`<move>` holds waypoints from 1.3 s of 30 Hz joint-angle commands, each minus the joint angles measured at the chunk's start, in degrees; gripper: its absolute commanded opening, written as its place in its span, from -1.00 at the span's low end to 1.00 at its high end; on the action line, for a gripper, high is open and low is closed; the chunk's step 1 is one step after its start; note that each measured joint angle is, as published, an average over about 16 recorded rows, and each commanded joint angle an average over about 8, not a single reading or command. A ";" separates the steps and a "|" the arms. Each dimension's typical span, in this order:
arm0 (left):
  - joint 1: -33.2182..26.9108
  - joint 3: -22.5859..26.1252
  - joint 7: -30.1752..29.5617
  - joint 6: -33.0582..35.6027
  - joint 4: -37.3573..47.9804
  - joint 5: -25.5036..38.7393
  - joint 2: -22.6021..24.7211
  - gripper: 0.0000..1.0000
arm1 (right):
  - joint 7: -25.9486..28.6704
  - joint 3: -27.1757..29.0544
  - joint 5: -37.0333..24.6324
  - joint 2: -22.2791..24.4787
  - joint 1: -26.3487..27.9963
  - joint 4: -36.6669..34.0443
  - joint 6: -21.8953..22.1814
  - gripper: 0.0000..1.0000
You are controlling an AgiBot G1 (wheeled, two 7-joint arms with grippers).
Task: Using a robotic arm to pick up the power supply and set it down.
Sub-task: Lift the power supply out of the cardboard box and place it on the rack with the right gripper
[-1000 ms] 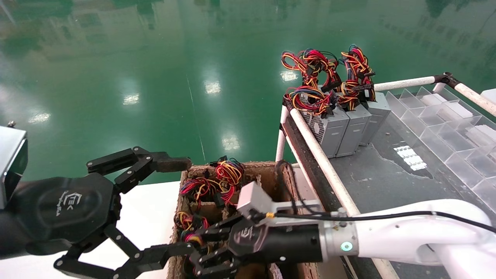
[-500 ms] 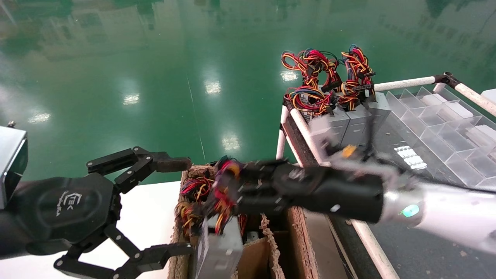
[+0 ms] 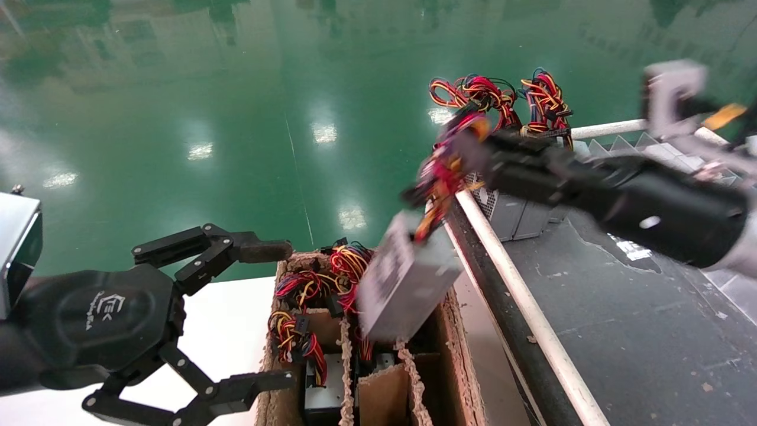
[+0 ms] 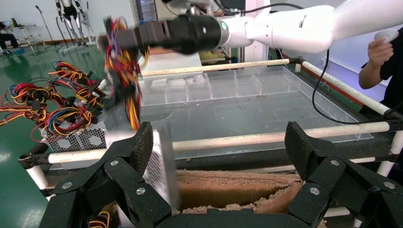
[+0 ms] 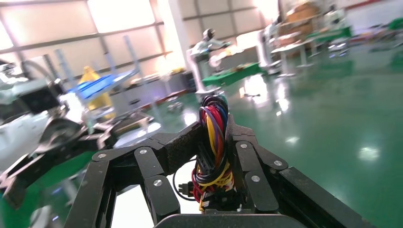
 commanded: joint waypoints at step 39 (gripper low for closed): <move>-0.03 0.13 0.06 -0.05 0.00 -0.09 -0.05 1.00 | -12.87 -3.39 -5.78 9.93 7.79 -23.70 1.41 -1.00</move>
